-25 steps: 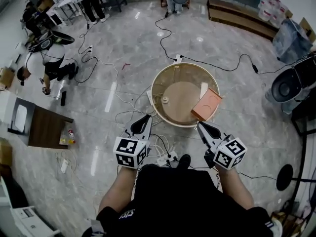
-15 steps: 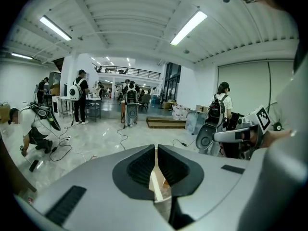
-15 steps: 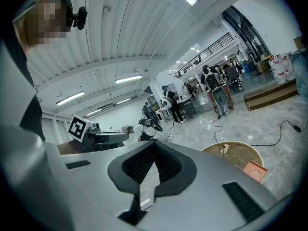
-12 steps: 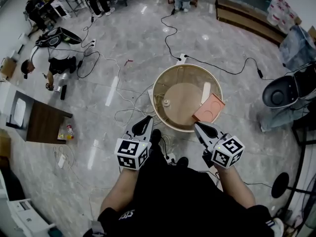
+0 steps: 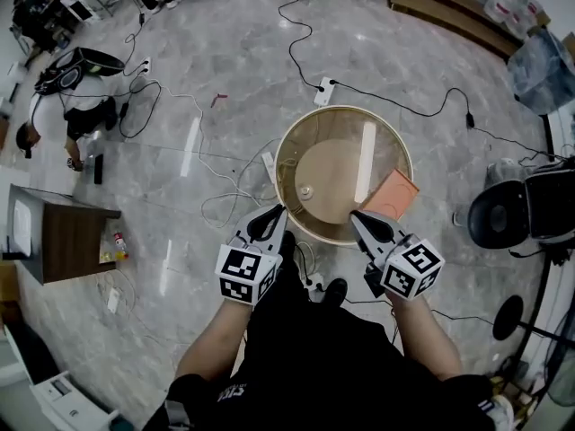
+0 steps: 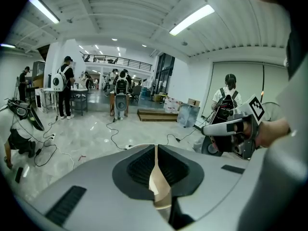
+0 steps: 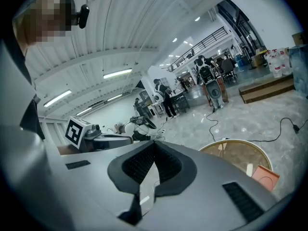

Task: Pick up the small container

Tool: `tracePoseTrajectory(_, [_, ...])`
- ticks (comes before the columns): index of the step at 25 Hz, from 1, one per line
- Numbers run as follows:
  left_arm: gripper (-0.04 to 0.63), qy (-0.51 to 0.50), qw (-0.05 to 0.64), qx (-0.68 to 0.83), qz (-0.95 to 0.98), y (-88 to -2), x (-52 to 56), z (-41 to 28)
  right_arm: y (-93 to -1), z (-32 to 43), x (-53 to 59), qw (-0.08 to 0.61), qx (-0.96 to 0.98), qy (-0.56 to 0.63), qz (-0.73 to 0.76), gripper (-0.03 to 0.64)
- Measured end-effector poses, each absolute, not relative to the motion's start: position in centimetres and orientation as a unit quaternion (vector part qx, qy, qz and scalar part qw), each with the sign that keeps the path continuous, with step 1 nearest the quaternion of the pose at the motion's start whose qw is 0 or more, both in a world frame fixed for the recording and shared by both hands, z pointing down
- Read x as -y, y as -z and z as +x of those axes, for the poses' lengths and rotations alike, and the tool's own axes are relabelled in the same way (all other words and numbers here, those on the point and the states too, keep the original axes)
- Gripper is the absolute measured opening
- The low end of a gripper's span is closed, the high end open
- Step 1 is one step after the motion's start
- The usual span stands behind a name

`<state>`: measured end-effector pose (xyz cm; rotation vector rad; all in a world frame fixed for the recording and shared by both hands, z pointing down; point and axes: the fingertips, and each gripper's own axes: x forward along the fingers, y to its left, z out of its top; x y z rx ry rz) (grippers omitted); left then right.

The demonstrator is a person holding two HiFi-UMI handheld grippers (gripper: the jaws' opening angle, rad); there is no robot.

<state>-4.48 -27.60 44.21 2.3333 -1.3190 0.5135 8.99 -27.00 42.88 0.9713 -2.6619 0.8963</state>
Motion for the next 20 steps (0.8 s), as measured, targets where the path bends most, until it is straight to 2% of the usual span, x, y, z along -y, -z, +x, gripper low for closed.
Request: tracePoseTrajectory(20, [0.035, -0.214, 0.280, 0.397, 0.847, -61.1, 33.8, -3.7, -57.7, 4.9, 32.3, 0.142, 0.853, -0.380, 0.328, 0.014])
